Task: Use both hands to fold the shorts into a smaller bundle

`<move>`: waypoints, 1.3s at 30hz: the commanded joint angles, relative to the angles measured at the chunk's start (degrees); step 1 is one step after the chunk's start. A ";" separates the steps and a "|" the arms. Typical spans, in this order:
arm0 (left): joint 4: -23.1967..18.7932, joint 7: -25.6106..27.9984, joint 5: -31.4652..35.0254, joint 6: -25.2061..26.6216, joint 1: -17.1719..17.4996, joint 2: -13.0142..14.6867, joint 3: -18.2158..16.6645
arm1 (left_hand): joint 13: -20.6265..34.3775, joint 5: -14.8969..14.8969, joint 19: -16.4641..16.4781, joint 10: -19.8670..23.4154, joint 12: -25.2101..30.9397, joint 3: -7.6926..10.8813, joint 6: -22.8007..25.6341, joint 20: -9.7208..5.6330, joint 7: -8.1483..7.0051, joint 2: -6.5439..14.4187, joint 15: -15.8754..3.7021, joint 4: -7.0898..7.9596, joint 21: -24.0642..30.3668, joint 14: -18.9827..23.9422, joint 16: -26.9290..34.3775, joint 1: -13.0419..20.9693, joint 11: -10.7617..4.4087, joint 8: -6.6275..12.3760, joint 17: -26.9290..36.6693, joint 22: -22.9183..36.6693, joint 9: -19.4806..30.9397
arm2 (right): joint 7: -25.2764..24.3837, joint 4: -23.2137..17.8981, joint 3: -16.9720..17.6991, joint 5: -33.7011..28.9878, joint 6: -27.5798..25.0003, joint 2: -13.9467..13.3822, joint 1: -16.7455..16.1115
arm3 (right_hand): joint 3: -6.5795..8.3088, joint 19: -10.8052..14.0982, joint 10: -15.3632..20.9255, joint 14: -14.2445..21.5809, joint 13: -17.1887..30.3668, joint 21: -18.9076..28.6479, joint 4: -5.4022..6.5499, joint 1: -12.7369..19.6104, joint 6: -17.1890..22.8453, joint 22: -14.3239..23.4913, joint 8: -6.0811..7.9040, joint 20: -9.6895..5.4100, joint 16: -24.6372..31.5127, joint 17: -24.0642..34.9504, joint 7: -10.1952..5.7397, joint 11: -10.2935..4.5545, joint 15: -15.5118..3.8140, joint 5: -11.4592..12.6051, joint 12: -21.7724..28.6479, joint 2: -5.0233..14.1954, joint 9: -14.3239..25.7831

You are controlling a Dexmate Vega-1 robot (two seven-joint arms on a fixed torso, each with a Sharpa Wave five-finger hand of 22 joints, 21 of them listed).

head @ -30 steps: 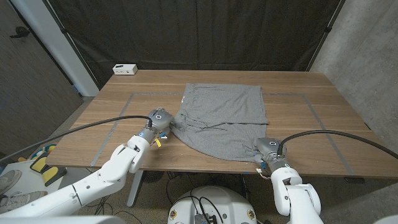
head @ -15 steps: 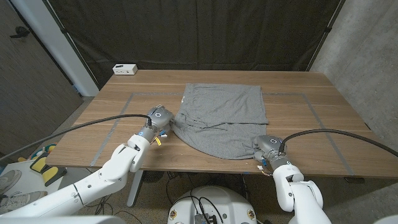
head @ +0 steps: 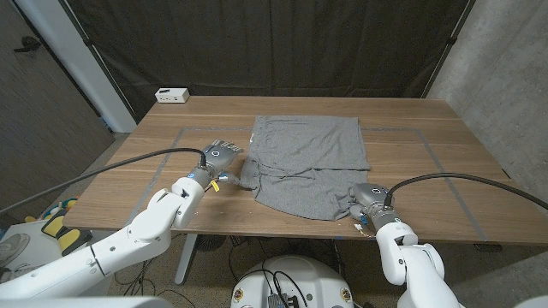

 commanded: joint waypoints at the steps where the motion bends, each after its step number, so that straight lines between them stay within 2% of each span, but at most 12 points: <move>1: -6.70 -19.99 -18.78 -2.93 -3.10 3.30 -5.31 | -1.76 1.95 0.54 4.79 0.00 -1.04 7.73 -0.26 -3.90 1.49 -2.61 -0.05 0.16 3.09 1.85 1.89 -2.45 2.69 -0.81 0.16 -0.59 | -0.88 -0.83 -0.11 4.38 -1.39 -1.28 1.17 | 0.03 0.23 -0.17 0.02 0.60 0.37 0.36 0.37 0.22 0.25 -0.08 -0.38 0.32 0.61 0.12 0.19 -5.30 -0.21 0.52 0.17 0.28; 6: -8.62 -26.45 -30.07 -4.31 -5.03 6.57 -8.77 | -2.63 2.85 1.42 7.22 0.07 -1.11 9.42 -0.56 -4.43 2.26 -3.28 -0.50 0.55 4.31 2.30 3.57 -3.31 2.91 -1.32 0.15 -0.96 | -2.64 -0.83 -0.99 4.95 -1.81 -1.96 1.48 | 0.02 0.33 -0.33 -0.02 1.08 0.53 0.45 0.47 0.18 0.27 -0.12 -0.27 0.28 1.01 0.21 0.38 -5.39 -0.33 0.91 0.25 0.43; 9: -11.74 -27.51 -31.52 -1.51 -5.34 9.73 -10.23 | -3.65 3.52 2.43 7.71 -0.78 0.51 11.44 -2.24 -6.20 4.98 -4.27 -1.91 0.99 5.23 2.48 7.98 -4.01 3.21 -1.94 0.07 -1.39 | -1.36 -0.71 -2.01 4.44 -2.83 -2.36 2.61 | 0.00 0.27 -0.58 -0.09 1.37 0.58 0.54 0.48 0.08 0.29 -0.18 -0.33 0.18 1.21 0.16 0.24 -5.41 -0.40 1.09 0.30 0.50; 10: -13.51 -25.78 -30.21 0.62 -4.28 10.82 -10.90 | -4.13 3.53 2.83 7.64 -1.27 2.13 11.68 -2.67 -6.31 7.62 -4.10 -2.63 1.21 5.05 2.39 10.61 -3.97 3.07 -2.13 0.06 -1.58 | -1.20 -0.71 -2.45 4.06 -3.14 -2.46 2.90 | -0.02 0.27 -0.51 -0.14 1.44 0.59 0.54 0.49 0.08 0.30 -0.17 -0.32 0.15 1.27 0.16 0.31 -5.39 -0.42 1.18 0.27 0.53; 14: -20.70 -26.62 -9.33 15.46 -5.49 13.06 -4.47 | -4.85 2.92 3.52 7.44 -1.95 2.80 10.54 -3.31 -4.56 9.09 -4.72 -2.93 1.55 5.74 2.41 11.87 -4.12 2.27 -2.48 0.01 -1.75 | -1.87 -0.85 -3.05 5.20 -3.37 -2.66 3.49 | 0.00 0.30 -0.73 -0.18 1.72 0.67 0.61 0.55 0.09 0.31 -0.18 -0.30 0.08 1.48 0.15 0.24 -5.44 -0.48 1.34 0.35 0.61; 16: -21.74 -23.21 -9.81 17.43 -2.88 13.79 -7.35 | -5.25 2.42 3.95 9.13 -1.62 3.04 12.13 -3.65 -5.09 10.06 -5.68 -2.72 1.78 6.92 2.73 11.91 -4.59 2.73 -2.61 -0.02 -1.81 | -1.87 -0.94 -3.50 5.12 -3.53 -3.04 3.79 | 0.00 0.21 -0.85 -0.26 1.87 0.68 0.67 0.55 0.02 0.32 -0.24 -0.37 -0.02 1.56 0.08 0.23 -5.41 -0.51 1.44 0.38 0.61; 17: -22.08 -21.57 -11.74 17.32 -1.52 14.24 -9.40 | -5.33 2.31 4.08 9.49 -1.55 3.06 12.48 -3.71 -5.27 10.19 -5.82 -2.68 1.84 7.14 2.78 11.89 -4.59 2.84 -2.64 -0.02 -1.82 | -3.18 -1.16 -3.21 5.81 -3.41 -2.92 3.38 | 0.01 0.22 -0.83 -0.27 1.90 0.69 0.66 0.57 0.05 0.32 -0.23 -0.35 -0.03 1.58 0.08 0.28 -5.42 -0.52 1.47 0.38 0.62; 21: -21.98 -20.80 -13.68 15.09 -1.46 15.28 -10.41 | -5.67 1.92 4.06 9.45 -1.84 2.81 11.88 -2.96 -5.22 10.34 -5.42 -2.40 1.89 7.11 2.59 11.49 -3.97 2.41 -2.76 -0.04 -1.88 | -4.71 -1.50 -3.46 6.41 -3.80 -2.97 3.24 | 0.02 0.20 -1.06 -0.29 2.24 0.77 0.69 0.68 0.13 0.34 -0.24 -0.34 -0.10 1.84 0.06 0.11 -5.47 -0.59 1.69 0.41 0.66; 23: -20.89 -21.09 -16.66 12.32 -2.15 15.06 -10.67 | -6.31 1.55 3.50 7.04 -3.12 1.08 9.39 -2.48 -5.32 8.73 -4.51 -1.83 1.73 5.83 1.72 9.92 -3.28 0.93 -2.95 -0.09 -2.00 | -4.88 -1.31 -4.23 5.64 -4.55 -2.98 3.49 | 0.03 0.14 -1.15 -0.32 2.40 0.80 0.71 0.72 0.14 0.35 -0.25 -0.36 -0.18 1.95 -0.03 0.31 -5.47 -0.63 1.81 0.39 0.70; 27: -19.33 -23.43 -15.67 10.30 -4.97 13.92 -7.39 | -6.67 1.68 3.06 5.65 -3.76 0.08 7.77 -2.19 -5.31 7.73 -3.42 -1.66 1.58 5.04 1.28 9.32 -3.15 0.09 -3.01 -0.12 -2.06 | -5.76 -1.70 -4.39 6.21 -5.29 -3.20 3.30 | 0.04 0.12 -1.31 -0.30 2.76 0.89 0.76 0.82 0.28 0.37 -0.24 -0.31 -0.25 2.24 -0.01 0.26 -5.48 -0.70 2.06 0.42 0.74; 34: -14.50 -18.96 -17.45 2.79 -5.01 11.19 -4.96 | -6.91 1.76 3.05 5.95 -3.69 -0.61 7.94 -2.36 -5.65 7.04 -3.75 -1.57 1.58 4.99 1.20 8.98 -3.39 0.05 -3.03 -0.15 -2.09 | -7.29 -2.02 -5.05 7.03 -5.52 -3.94 3.54 | 0.03 0.08 -1.31 -0.28 3.23 1.01 0.80 0.95 0.38 0.39 -0.28 -0.15 -0.30 2.66 0.08 0.38 -5.47 -0.81 2.47 0.40 0.76; 39: -12.46 -21.75 -15.63 1.29 -6.93 9.19 -1.89 | -7.42 2.11 2.95 4.23 -4.43 -1.71 5.59 -2.02 -5.87 6.17 -3.40 -1.38 1.56 4.07 0.76 8.47 -2.83 -0.92 -3.03 -0.18 -2.15 | -7.26 -2.08 -5.41 7.59 -6.14 -4.45 4.01 | 0.03 0.06 -1.38 -0.19 3.50 1.08 0.82 1.01 0.44 0.40 -0.30 -0.11 -0.34 2.87 0.19 0.46 -5.47 -0.86 2.67 0.35 0.76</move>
